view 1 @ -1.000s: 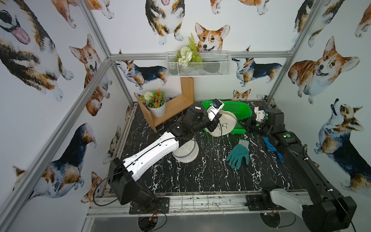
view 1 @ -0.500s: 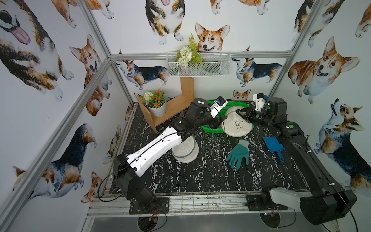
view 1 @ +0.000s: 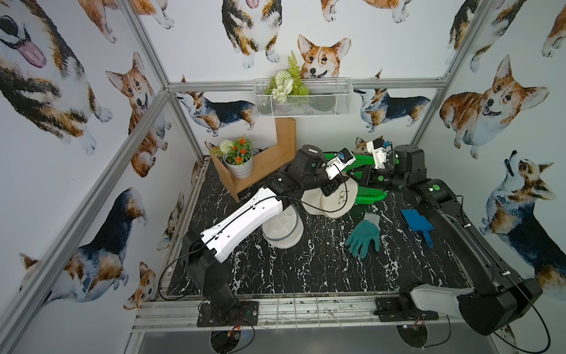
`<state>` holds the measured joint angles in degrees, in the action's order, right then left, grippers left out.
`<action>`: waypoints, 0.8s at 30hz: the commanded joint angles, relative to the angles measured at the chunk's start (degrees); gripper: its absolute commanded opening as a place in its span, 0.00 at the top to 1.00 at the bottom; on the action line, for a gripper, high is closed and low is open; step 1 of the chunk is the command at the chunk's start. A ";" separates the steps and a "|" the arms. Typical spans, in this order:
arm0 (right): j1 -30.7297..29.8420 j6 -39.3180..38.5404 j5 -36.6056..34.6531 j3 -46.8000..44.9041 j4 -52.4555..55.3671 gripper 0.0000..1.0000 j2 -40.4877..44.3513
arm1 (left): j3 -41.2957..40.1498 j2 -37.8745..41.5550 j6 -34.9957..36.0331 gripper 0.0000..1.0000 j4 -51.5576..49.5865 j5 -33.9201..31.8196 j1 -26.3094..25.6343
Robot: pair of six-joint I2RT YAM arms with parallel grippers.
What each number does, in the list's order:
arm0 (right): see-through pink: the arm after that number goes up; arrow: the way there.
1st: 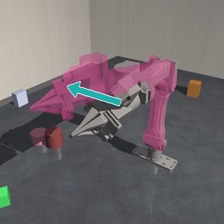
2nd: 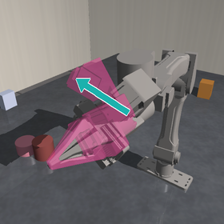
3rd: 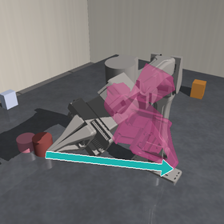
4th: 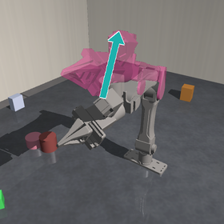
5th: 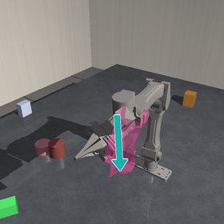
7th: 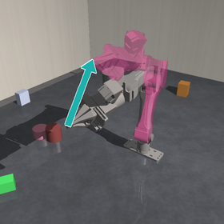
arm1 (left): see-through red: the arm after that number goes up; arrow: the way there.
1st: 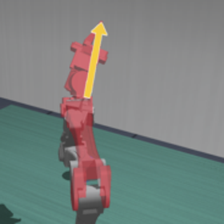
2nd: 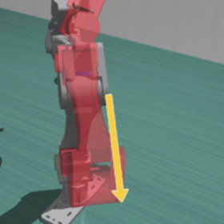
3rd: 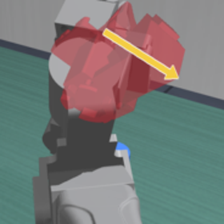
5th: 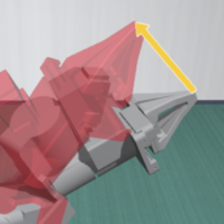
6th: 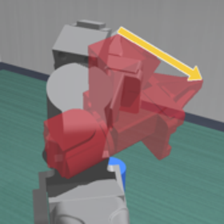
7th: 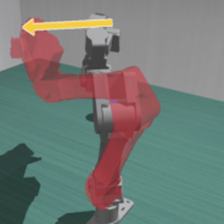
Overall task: Turn the laundry bag inside out
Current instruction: Zip the zipper on the laundry bag.
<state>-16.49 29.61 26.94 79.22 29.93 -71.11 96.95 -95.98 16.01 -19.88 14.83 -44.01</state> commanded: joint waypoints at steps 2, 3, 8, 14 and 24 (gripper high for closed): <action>-0.46 -2.80 -0.22 0.49 0.39 1.00 0.14 | 0.29 -0.25 1.04 0.75 -1.98 1.38 0.04; -0.47 -2.80 -0.22 0.51 0.26 1.00 0.16 | 0.32 -0.23 1.04 0.79 -2.09 1.50 0.06; -0.57 -2.56 -0.59 0.50 -0.05 1.00 0.10 | 0.35 -0.25 1.22 0.90 -2.27 1.19 0.00; 1.02 2.33 -6.53 -0.07 0.30 1.00 0.49 | -0.83 0.61 0.84 1.00 -0.24 -1.95 0.04; 11.57 12.76 -2.40 -9.77 -2.66 1.00 4.94 | -14.42 9.98 -8.16 1.00 18.52 -6.78 0.94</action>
<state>-5.56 40.36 27.55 69.73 28.60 -66.08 83.92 -87.42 11.81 -9.63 10.63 -43.44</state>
